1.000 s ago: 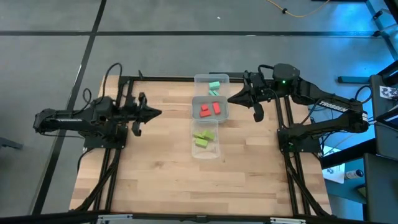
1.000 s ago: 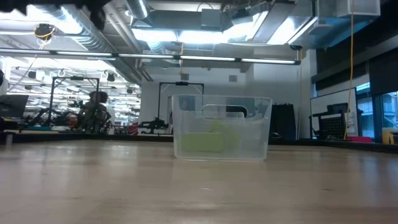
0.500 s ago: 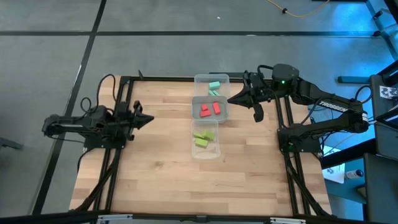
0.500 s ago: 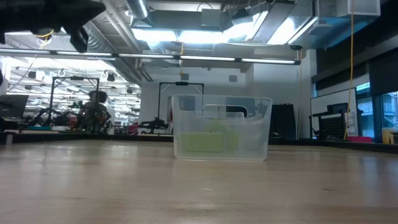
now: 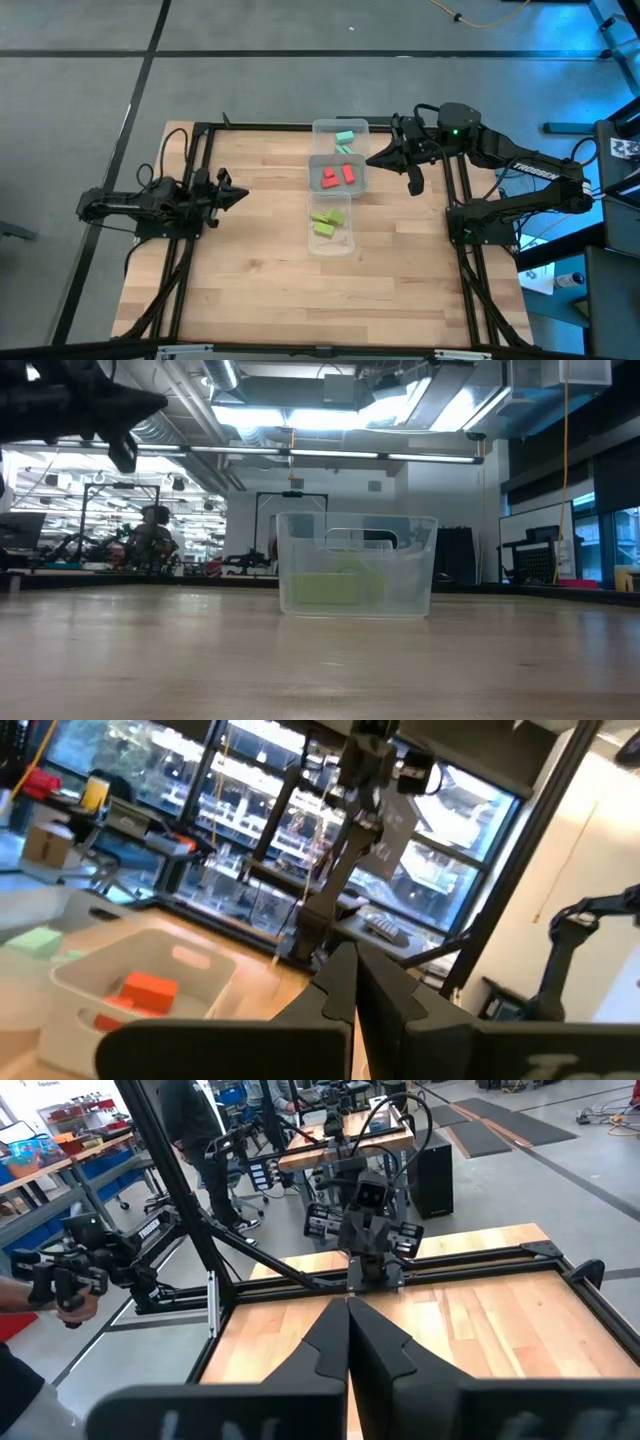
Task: Sort & place blocks by color
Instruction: Return to Home Position
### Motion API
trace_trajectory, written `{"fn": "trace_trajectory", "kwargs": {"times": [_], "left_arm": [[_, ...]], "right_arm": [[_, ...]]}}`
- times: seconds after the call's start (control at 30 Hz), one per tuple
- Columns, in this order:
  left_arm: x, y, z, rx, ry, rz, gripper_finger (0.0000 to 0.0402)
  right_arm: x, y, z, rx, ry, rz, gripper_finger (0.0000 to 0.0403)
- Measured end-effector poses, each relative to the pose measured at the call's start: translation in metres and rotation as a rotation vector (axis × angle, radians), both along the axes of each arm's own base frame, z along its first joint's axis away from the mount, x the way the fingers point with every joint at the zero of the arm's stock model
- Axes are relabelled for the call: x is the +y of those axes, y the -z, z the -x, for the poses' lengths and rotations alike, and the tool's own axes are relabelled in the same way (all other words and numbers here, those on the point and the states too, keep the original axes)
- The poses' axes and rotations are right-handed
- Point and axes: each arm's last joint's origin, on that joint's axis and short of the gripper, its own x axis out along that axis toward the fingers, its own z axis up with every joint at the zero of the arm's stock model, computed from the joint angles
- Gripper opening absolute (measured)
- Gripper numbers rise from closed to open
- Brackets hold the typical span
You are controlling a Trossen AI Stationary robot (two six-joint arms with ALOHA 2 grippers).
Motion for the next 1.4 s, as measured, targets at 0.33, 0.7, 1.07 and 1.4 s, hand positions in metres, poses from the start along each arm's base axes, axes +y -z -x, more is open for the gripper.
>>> {"fn": "trace_trajectory", "kwargs": {"times": [0.33,0.7,1.07,1.4], "left_arm": [[-0.002,0.026,-0.004,0.276,0.077,-0.049,0.0],[-0.003,0.026,-0.004,0.276,0.099,-0.048,0.0007],[-0.003,0.026,-0.004,0.277,0.097,-0.049,0.0022],[-0.003,0.026,-0.004,0.277,0.097,-0.049,0.0009]], "right_arm": [[0.001,0.0,0.0,-0.001,-0.022,0.0,0.0],[0.007,-0.002,0.021,0.054,-0.05,-0.04,0.0],[0.029,-0.002,0.094,0.037,-0.135,0.065,0.0],[0.039,0.063,0.136,-0.132,-0.068,-0.014,0.0]]}}
